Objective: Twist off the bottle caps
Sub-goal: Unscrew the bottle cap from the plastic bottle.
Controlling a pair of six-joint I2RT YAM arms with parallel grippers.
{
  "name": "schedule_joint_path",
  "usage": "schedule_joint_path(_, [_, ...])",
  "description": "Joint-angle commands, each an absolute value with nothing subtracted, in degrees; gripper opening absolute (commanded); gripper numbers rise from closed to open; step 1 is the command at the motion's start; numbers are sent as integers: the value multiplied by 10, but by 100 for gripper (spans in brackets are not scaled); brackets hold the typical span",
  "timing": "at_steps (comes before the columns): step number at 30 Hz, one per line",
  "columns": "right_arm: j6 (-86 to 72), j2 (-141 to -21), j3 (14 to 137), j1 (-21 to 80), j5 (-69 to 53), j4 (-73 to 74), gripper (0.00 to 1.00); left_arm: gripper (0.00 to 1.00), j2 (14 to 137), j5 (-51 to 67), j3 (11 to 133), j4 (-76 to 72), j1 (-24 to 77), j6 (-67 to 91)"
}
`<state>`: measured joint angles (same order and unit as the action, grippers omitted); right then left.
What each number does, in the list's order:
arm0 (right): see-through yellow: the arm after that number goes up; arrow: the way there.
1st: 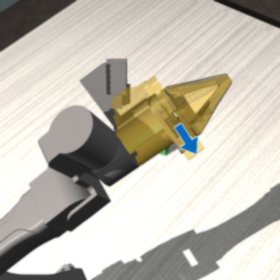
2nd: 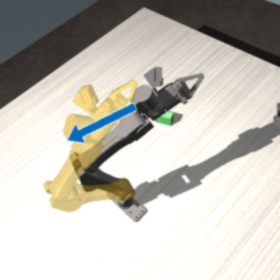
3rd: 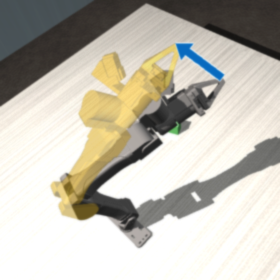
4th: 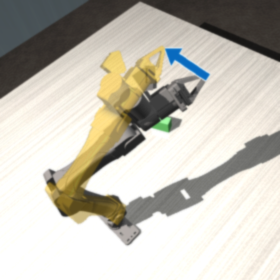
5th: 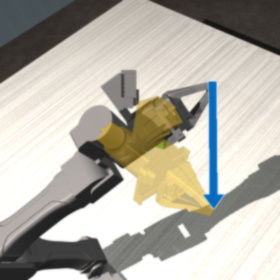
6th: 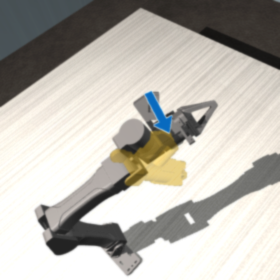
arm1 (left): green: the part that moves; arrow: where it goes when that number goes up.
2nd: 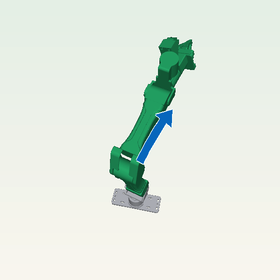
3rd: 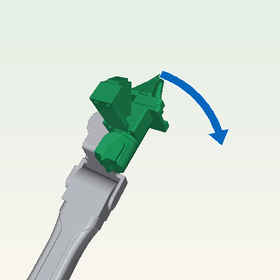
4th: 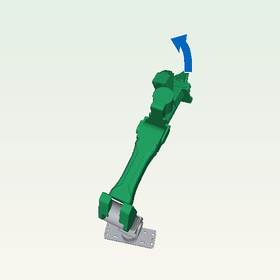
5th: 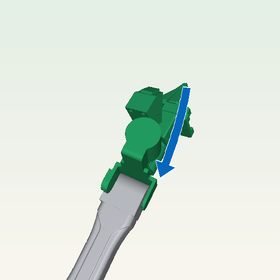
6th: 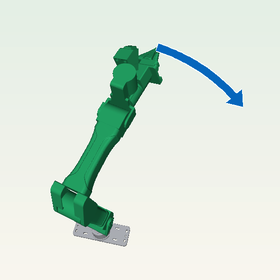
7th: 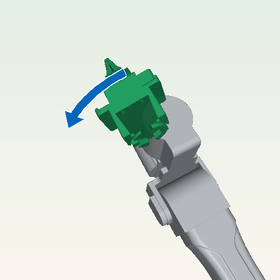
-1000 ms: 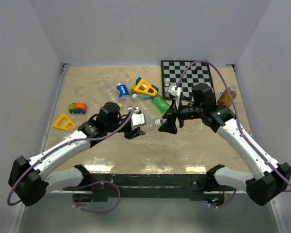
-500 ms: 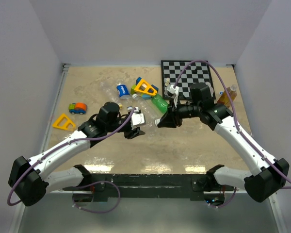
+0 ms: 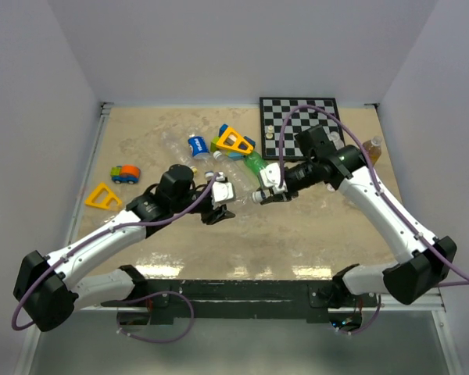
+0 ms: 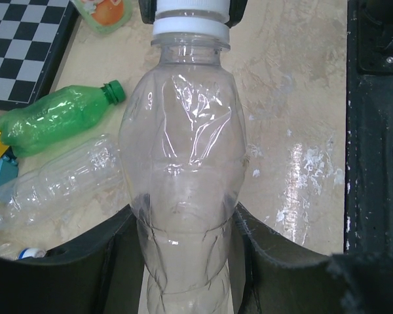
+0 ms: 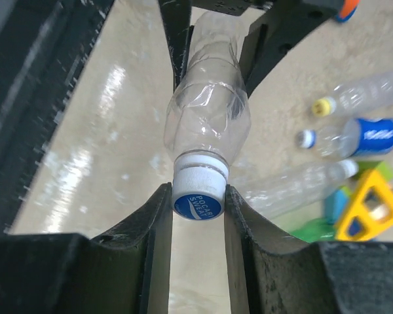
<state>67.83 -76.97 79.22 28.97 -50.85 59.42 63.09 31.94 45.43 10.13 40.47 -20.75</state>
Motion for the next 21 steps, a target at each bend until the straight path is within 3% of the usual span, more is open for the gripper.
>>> schedule_joint_path(1, [930, -715, 771, 290, -422, 604, 2, 0, 624, 342, 455, 96, 403, -223])
schedule_joint_path(9, [934, -698, 758, 290, -458, 575, 11, 0, 629, 346, 456, 96, 402, -223])
schedule_joint_path(19, [706, -691, 750, 290, -540, 561, 85, 0, 629, 345, 456, 96, 402, -224])
schedule_joint_path(21, [658, -691, 756, 289, -545, 569, 88, 0, 628, 345, 456, 96, 402, -224])
